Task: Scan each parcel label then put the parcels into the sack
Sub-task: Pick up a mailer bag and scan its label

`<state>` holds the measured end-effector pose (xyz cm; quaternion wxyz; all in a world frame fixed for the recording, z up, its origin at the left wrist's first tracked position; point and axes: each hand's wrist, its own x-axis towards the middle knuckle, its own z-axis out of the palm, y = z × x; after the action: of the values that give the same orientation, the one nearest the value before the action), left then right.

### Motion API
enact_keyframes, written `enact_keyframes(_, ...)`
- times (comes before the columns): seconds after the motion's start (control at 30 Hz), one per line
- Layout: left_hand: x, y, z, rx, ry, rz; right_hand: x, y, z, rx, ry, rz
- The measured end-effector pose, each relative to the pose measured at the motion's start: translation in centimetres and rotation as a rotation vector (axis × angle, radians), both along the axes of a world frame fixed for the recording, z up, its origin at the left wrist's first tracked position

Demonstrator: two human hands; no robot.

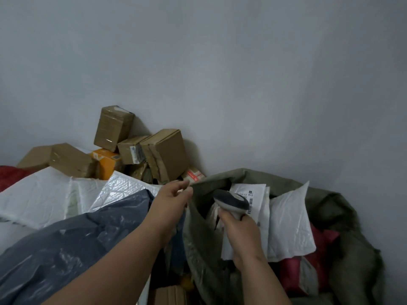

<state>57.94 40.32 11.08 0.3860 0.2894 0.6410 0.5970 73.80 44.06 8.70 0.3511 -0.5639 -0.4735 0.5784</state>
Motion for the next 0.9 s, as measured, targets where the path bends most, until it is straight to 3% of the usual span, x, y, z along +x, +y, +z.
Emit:
enact_keyframes(0.13,-2.7,-4.0,0.9,-0.005,0.004,0.097,-1.7,-3.6,1.8,0.057,0.098,-0.044)
enact_keyframes(0.57,-14.9,-20.8,1.1,-0.077,0.184,0.371,-14.2,-16.6,2.9,-0.096,0.281,0.25)
enact_keyframes(0.9,-19.5,-22.9,-0.8,-0.219,0.197,0.493,-19.5,-16.1,1.7,-0.124,0.261,0.308)
